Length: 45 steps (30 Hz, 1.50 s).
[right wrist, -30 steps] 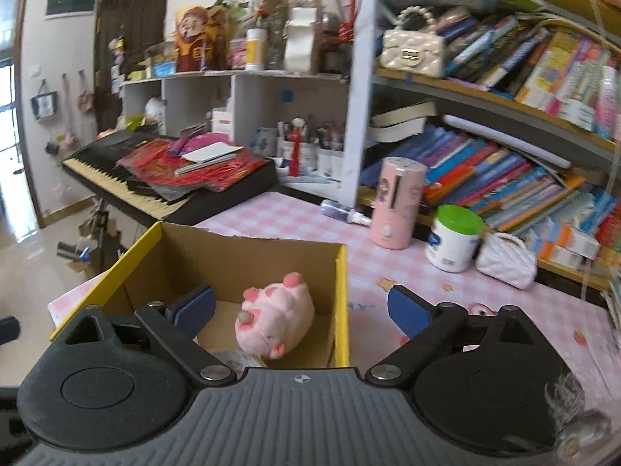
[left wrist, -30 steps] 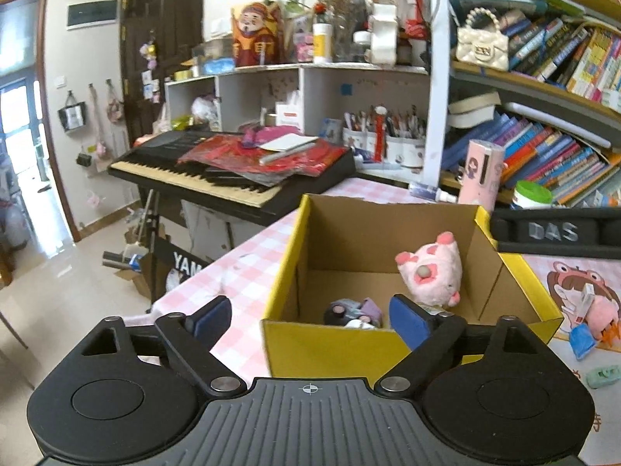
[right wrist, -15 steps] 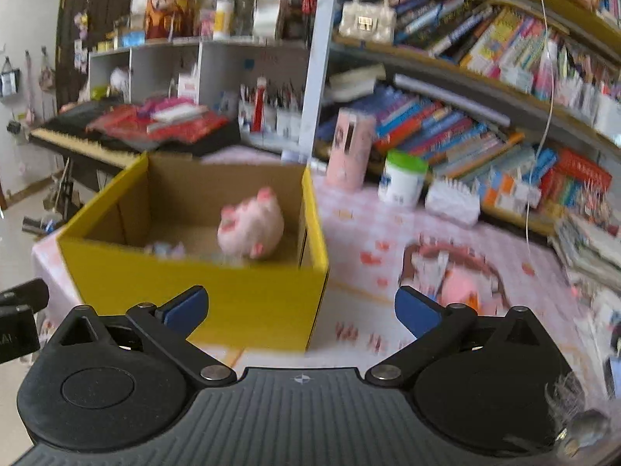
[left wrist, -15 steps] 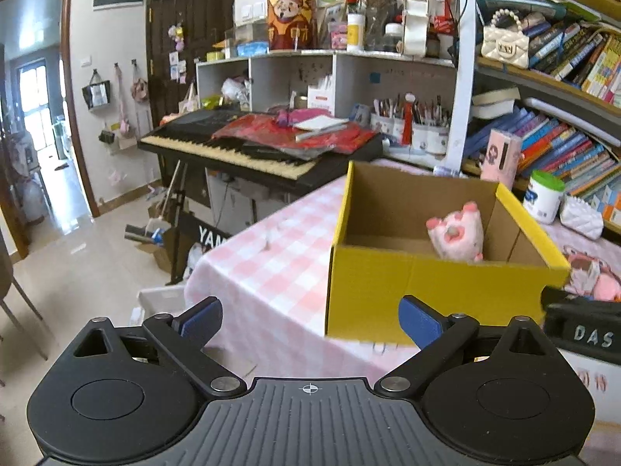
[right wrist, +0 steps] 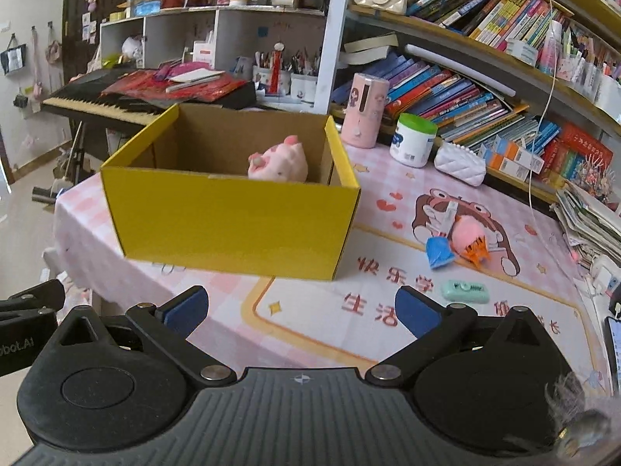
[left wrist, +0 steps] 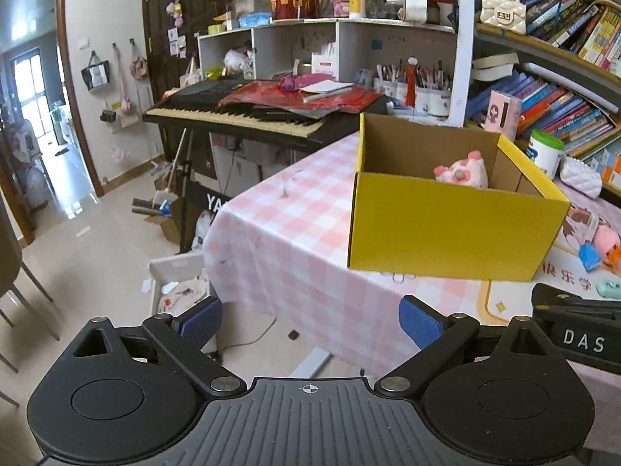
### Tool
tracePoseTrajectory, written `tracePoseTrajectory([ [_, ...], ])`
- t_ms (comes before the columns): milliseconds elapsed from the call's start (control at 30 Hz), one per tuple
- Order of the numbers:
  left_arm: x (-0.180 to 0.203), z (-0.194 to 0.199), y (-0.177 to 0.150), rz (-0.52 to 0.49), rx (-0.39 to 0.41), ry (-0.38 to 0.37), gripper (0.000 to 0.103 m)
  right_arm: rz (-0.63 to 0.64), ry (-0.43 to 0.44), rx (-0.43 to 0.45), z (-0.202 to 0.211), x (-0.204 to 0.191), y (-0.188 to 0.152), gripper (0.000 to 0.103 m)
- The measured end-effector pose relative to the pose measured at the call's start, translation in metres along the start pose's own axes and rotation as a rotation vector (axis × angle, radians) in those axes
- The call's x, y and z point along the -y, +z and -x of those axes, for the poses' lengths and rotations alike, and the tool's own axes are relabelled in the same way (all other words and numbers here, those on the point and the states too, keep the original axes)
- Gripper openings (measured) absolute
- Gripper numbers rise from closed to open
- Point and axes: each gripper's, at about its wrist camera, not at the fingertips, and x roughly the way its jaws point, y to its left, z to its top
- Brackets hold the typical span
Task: Organize objects
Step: 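Withdraw both open tools from the box back over the mat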
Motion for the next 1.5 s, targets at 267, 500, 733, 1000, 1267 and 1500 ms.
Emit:
tracePoseTrajectory([
  [267,0.002,0.009,-0.015,-0.047,-0.031,-0.033,0.099,-0.025,-0.023,-0.034,0.013,0.002,-0.021,0.103],
  [500,0.008,0.016,-0.025,-0.086,-0.042,-0.067,0.099,-0.061,-0.052,-0.057,0.023,0.01,-0.036,0.103],
  [733,0.021,0.019,-0.026,-0.116,-0.042,-0.116,0.099,-0.092,-0.094,-0.062,0.032,0.026,-0.045,0.103],
  [1000,0.056,0.02,-0.027,-0.185,-0.036,-0.188,0.099,-0.16,-0.17,-0.078,0.035,0.059,-0.056,0.103],
  [1267,0.098,0.016,-0.025,-0.242,-0.043,-0.247,0.099,-0.226,-0.235,-0.104,0.031,0.099,-0.065,0.103],
  [1500,0.136,0.01,-0.02,-0.272,-0.047,-0.269,0.099,-0.261,-0.26,-0.121,0.018,0.136,-0.062,0.103],
])
